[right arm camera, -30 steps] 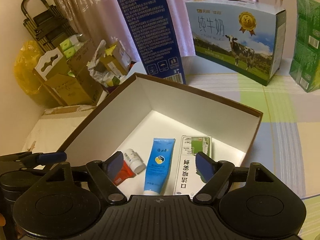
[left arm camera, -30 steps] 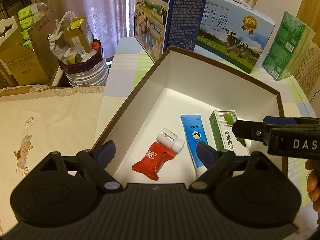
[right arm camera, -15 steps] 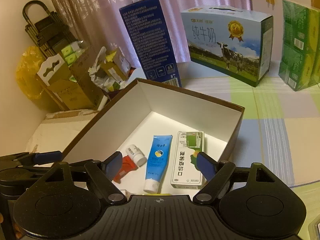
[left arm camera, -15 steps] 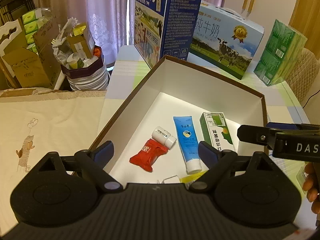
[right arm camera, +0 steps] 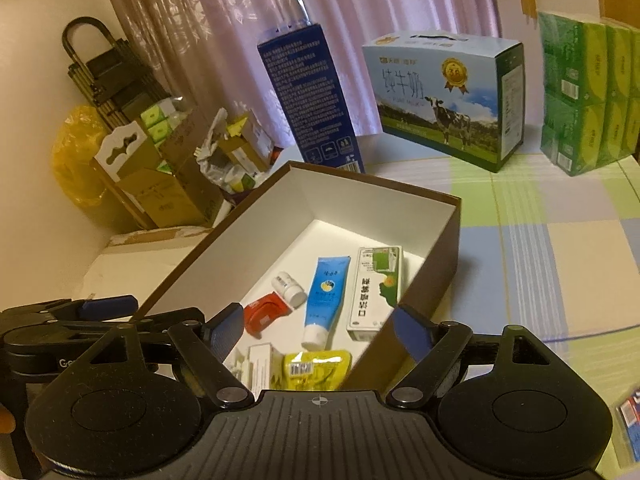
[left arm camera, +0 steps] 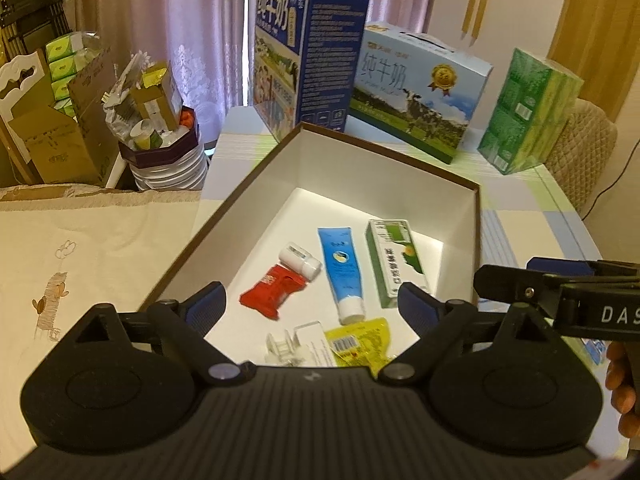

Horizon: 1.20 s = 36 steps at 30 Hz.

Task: Organize objects
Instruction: 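Withdraw both tools from the brown box toward the toothpaste box and white cloth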

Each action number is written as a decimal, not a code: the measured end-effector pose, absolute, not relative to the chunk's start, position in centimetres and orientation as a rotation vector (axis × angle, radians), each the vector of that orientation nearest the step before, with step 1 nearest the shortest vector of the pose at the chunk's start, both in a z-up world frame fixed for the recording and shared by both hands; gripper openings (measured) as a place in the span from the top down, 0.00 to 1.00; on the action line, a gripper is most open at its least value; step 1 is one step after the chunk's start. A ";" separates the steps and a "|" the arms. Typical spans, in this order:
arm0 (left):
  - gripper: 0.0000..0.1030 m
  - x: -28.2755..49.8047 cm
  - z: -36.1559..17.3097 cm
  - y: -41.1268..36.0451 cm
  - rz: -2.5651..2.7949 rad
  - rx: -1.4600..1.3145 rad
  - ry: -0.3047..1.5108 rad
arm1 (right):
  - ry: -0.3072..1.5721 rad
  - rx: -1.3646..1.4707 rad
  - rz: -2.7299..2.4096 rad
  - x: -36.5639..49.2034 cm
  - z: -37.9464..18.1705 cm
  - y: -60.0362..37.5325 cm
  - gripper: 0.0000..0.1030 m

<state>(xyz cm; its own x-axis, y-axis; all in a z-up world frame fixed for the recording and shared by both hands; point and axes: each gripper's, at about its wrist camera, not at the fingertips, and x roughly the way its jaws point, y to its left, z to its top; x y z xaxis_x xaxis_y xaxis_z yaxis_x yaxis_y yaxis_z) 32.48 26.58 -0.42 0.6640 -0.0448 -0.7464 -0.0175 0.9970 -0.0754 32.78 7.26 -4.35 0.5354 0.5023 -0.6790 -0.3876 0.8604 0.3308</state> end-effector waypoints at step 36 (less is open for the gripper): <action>0.12 24.2 -1.6 11.1 -0.205 -0.037 0.937 | 0.966 0.181 0.416 22.9 -6.1 -10.1 0.23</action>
<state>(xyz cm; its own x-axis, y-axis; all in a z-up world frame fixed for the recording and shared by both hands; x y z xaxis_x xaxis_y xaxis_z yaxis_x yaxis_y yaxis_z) 24.17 11.08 -1.63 0.5741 -0.1914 -0.7961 0.1590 0.9798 -0.1209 22.92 -10.08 -6.08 0.4975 0.4208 -0.7586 -0.2621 0.9065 0.3310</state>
